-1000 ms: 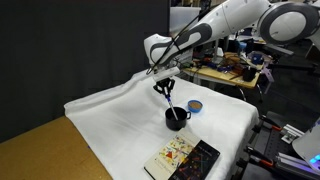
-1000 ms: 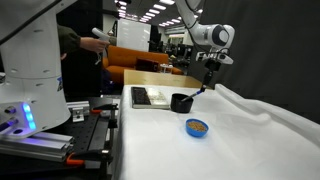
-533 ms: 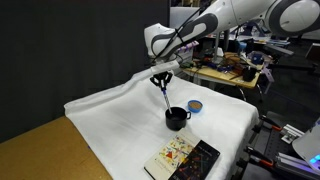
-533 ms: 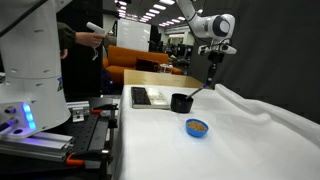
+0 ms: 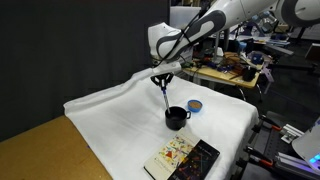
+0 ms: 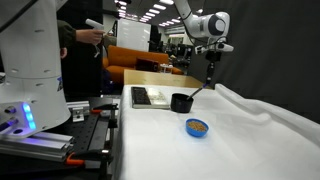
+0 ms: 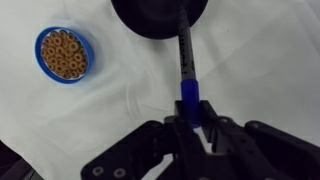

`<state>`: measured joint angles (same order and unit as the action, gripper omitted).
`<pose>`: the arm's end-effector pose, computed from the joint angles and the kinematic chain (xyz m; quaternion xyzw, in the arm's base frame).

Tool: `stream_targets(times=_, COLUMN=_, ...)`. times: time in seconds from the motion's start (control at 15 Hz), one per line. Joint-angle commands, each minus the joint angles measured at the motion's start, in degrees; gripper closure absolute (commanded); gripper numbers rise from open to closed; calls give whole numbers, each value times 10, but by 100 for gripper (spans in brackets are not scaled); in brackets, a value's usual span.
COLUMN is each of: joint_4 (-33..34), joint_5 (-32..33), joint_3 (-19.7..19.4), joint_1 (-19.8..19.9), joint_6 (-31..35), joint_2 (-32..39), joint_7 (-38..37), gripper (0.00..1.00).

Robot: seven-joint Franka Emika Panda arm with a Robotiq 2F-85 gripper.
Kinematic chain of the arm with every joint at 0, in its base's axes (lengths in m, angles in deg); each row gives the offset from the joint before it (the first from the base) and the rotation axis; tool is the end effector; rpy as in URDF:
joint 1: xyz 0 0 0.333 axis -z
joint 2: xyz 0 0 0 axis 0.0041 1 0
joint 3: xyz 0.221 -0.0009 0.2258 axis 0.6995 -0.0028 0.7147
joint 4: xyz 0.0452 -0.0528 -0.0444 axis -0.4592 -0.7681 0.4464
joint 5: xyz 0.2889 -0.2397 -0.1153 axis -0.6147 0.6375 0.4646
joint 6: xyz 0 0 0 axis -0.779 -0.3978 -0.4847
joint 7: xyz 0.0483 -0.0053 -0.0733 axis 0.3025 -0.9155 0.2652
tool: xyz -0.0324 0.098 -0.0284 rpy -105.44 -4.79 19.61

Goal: Take the pen out of the black cup and put it on the table

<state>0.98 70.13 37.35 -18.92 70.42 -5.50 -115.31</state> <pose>0.6868 0.2014 0.2832 0.9634 -0.2599 0.0197 0.0619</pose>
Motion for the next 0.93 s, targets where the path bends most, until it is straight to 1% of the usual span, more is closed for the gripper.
stream_targets(times=0.0, joint_4=-55, joint_5=16, joint_3=-3, joint_1=-5, joint_6=38, joint_2=-41, joint_7=-24, gripper=95)
stream_targets(times=0.73, joint_4=-111, joint_5=18, joint_3=7, joint_1=-2, joint_6=58, joint_2=-108, joint_7=-40, gripper=95)
stream_targets(times=0.87, joint_4=-121, joint_5=13, joint_3=13, joint_1=1, joint_6=53, joint_2=-112, joint_7=-34, gripper=95)
